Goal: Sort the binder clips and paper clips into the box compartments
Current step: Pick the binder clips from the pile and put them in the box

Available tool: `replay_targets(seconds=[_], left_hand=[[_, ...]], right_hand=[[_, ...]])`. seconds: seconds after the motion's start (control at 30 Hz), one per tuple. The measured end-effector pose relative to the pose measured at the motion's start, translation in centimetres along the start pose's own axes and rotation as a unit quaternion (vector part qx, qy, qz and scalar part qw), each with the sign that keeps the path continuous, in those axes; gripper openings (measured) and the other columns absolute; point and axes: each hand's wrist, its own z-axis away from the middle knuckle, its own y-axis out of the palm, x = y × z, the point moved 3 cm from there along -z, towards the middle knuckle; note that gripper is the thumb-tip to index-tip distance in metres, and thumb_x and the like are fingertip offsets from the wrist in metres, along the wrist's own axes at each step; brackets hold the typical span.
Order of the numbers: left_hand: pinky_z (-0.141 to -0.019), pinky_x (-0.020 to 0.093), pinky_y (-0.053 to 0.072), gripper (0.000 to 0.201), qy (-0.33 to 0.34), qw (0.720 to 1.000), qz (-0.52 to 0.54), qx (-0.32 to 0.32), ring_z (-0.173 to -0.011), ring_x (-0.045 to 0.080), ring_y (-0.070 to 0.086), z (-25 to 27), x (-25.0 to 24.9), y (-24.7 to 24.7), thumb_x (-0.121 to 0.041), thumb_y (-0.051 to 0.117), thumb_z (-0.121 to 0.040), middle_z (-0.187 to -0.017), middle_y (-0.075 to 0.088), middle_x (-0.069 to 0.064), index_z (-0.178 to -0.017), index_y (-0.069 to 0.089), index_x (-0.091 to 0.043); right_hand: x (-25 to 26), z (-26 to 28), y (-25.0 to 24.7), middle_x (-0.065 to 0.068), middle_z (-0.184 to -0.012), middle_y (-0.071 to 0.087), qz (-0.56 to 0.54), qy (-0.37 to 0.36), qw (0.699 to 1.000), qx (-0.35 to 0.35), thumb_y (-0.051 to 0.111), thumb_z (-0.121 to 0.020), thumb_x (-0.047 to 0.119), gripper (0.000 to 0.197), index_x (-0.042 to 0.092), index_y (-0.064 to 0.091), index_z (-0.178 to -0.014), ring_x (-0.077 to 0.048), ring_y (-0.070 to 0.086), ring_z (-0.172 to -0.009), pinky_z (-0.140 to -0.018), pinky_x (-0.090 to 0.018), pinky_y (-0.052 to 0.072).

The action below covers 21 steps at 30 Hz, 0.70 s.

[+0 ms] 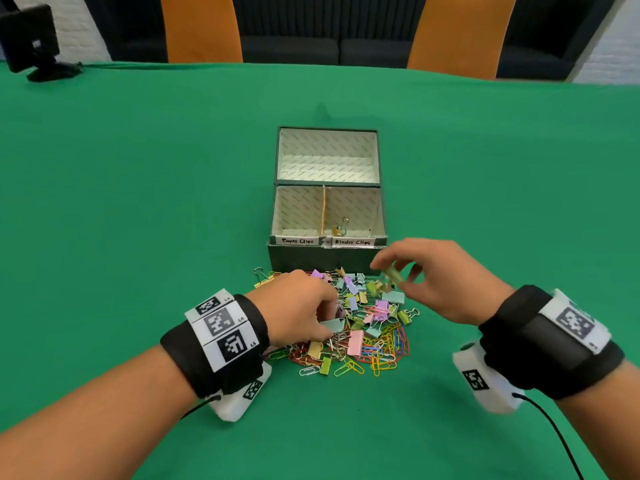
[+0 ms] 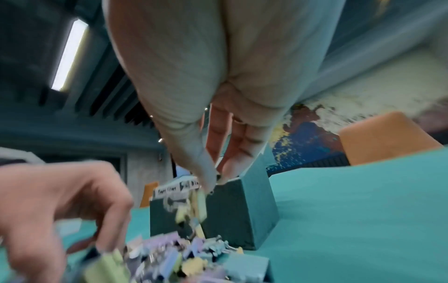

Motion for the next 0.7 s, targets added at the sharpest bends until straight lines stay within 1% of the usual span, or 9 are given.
replay_targets(seconds=[0.07, 0.13, 0.27, 0.33, 0.4, 0.5, 0.6, 0.63, 0.7], left_hand=[[-0.062, 0.021, 0.043, 0.016, 0.01, 1.0, 0.027, -0.009, -0.059, -0.001, 0.049, 0.1, 0.0, 0.0, -0.035, 0.072, -0.075, -0.071, 0.059, -0.015, -0.081, 0.062, -0.023], [-0.059, 0.018, 0.042, 0.017, 0.023, 0.997, 0.074, -0.021, -0.057, -0.001, 0.05, 0.3, 0.0, -0.2, -0.026, 0.074, -0.073, -0.071, 0.06, -0.011, -0.078, 0.058, -0.025], [-0.063, 0.026, 0.049, 0.022, 0.029, 0.986, 0.161, -0.044, -0.058, 0.004, 0.051, 0.7, -0.1, -1.4, -0.02, 0.078, -0.072, -0.07, 0.061, -0.007, -0.085, 0.061, -0.022], [-0.064, 0.028, 0.05, 0.023, 0.027, 0.981, 0.18, -0.064, -0.06, 0.005, 0.053, 0.8, -0.2, -2.4, -0.025, 0.08, -0.072, -0.07, 0.062, -0.007, -0.085, 0.061, -0.023], [-0.065, 0.03, 0.05, 0.023, 0.027, 0.976, 0.2, -0.086, -0.061, 0.007, 0.055, 0.8, -0.3, -3.6, -0.029, 0.081, -0.073, -0.071, 0.064, -0.005, -0.083, 0.062, -0.023], [-0.063, 0.028, 0.051, 0.021, 0.026, 0.968, 0.221, -0.113, -0.06, 0.005, 0.056, 0.6, -0.4, -5.4, -0.032, 0.079, -0.074, -0.072, 0.066, -0.003, -0.081, 0.062, -0.022], [-0.062, 0.027, 0.052, 0.019, 0.023, 0.962, 0.221, -0.156, -0.061, 0.006, 0.058, 0.1, -0.4, -7.3, -0.033, 0.078, -0.075, -0.073, 0.067, -0.004, -0.081, 0.063, -0.024], [-0.061, 0.025, 0.051, 0.018, 0.021, 0.96, 0.218, -0.174, -0.061, 0.006, 0.058, -0.1, -0.4, -7.8, -0.033, 0.078, -0.075, -0.074, 0.067, -0.005, -0.081, 0.063, -0.025], [-0.059, 0.021, 0.048, 0.018, 0.017, 0.957, 0.205, -0.204, -0.062, 0.007, 0.058, -0.5, -0.4, -8.8, -0.035, 0.078, -0.075, -0.075, 0.066, -0.006, -0.08, 0.063, -0.026]], right_hand=[[0.1, -0.1, 0.3, 0.023, -0.096, 0.065, 0.013, -0.02, 1.0, 0.009, 0.066, -0.075, -0.004, 0.047, 0.033, 0.068, -0.105, 0.004, 0.057, -0.087, -0.074, -0.014, 0.047], [-0.2, -0.1, 0.0, 0.02, -0.098, 0.067, -0.018, -0.016, 0.999, -0.024, 0.067, -0.075, -0.004, 0.047, 0.032, 0.069, -0.105, 0.002, 0.058, -0.088, -0.074, -0.017, 0.049], [0.0, -0.2, 0.7, 0.019, -0.099, 0.069, -0.004, -0.022, 1.0, 0.017, 0.072, -0.079, 0.006, 0.041, 0.033, 0.068, -0.108, 0.001, 0.06, -0.089, -0.077, -0.017, 0.049], [0.1, -0.3, 0.3, 0.019, -0.095, 0.069, -0.044, -0.004, 0.999, -0.024, 0.076, -0.079, 0.014, 0.033, 0.033, 0.069, -0.106, -0.001, 0.063, -0.087, -0.078, -0.019, 0.051], [0.4, -0.8, -0.6, 0.022, -0.094, 0.069, -0.074, 0.008, 0.994, -0.085, 0.078, -0.079, 0.022, 0.028, 0.035, 0.069, -0.102, 0.001, 0.065, -0.084, -0.075, -0.016, 0.051], [0.8, -2.2, -1.9, 0.025, -0.094, 0.067, -0.069, 0.017, 0.98, -0.187, 0.077, -0.079, 0.029, 0.022, 0.035, 0.069, -0.099, 0.001, 0.063, -0.083, -0.069, -0.012, 0.045], [1.1, -3.8, -2.6, 0.022, -0.088, 0.064, -0.049, 0.034, 0.962, -0.268, 0.075, -0.081, 0.032, 0.016, 0.031, 0.069, -0.095, -0.004, 0.059, -0.084, -0.068, -0.017, 0.041], [0.9, -4.4, -2.4, 0.018, -0.088, 0.064, -0.033, 0.045, 0.962, -0.267, 0.074, -0.081, 0.034, 0.014, 0.031, 0.069, -0.094, -0.007, 0.058, -0.086, -0.07, -0.022, 0.041], [0.2, -5.4, -1.5, 0.011, -0.098, 0.068, 0.017, 0.084, 0.977, -0.194, 0.069, -0.082, 0.044, 0.011, 0.037, 0.069, -0.09, -0.012, 0.057, -0.098, -0.082, -0.03, 0.045]])
